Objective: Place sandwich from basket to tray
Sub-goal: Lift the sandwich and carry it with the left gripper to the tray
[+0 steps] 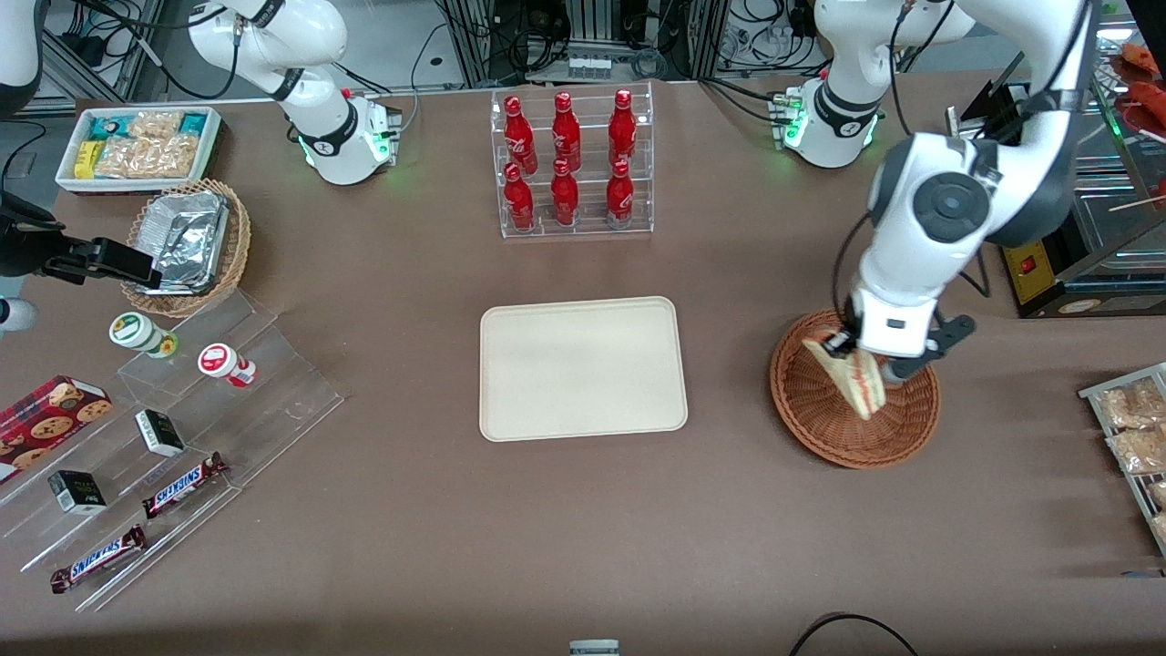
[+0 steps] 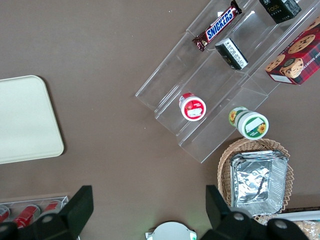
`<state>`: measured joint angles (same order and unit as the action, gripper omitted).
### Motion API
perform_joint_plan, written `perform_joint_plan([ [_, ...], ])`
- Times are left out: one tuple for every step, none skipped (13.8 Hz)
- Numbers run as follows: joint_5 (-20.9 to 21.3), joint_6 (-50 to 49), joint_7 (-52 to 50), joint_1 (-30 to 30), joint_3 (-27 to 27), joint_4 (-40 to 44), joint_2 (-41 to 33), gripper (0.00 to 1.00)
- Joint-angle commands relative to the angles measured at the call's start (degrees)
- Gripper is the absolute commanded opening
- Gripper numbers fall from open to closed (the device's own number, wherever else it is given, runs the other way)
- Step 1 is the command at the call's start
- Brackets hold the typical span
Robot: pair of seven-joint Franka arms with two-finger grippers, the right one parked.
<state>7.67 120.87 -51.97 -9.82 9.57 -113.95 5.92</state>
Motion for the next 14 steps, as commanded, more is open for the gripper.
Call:
perform_joint_plan([
  [0.2,-4.9,-0.8,-6.9,-0.3,8.6,5.4,0.0],
  [-0.3,-5.5,-1.0,-9.6,-0.3,11.0,7.5,0.0],
  [-0.3,-5.7,-1.9,-12.0,-0.3,13.1,9.7,0.0],
  [-0.2,-5.7,-3.0,-14.1,-0.3,14.6,11.6,0.0],
  [0.1,-5.6,-4.4,-16.4,-0.3,16.5,13.8,0.0],
  [0.3,-5.6,-5.0,-18.6,-0.3,18.7,16.2,0.0],
  [0.6,-5.2,-5.0,-20.2,-0.3,20.1,18.4,0.0],
  [0.5,-5.1,-5.0,-21.5,-0.3,21.6,20.5,0.0],
  [0.5,-5.0,-5.0,-22.8,-0.3,23.0,22.4,0.0],
  [0.4,-4.8,-5.0,-24.0,-0.3,24.5,23.9,0.0],
  [0.4,-3.6,-5.0,-24.7,-0.3,25.4,25.2,0.0],
  [0.2,-1.6,-5.0,-25.8,-0.3,25.4,25.4,0.0],
  [0.2,0.2,-5.1,-26.6,-0.3,25.1,26.2,0.0],
  [0.3,1.5,-5.2,-28.0,-0.3,25.3,27.1,0.0],
])
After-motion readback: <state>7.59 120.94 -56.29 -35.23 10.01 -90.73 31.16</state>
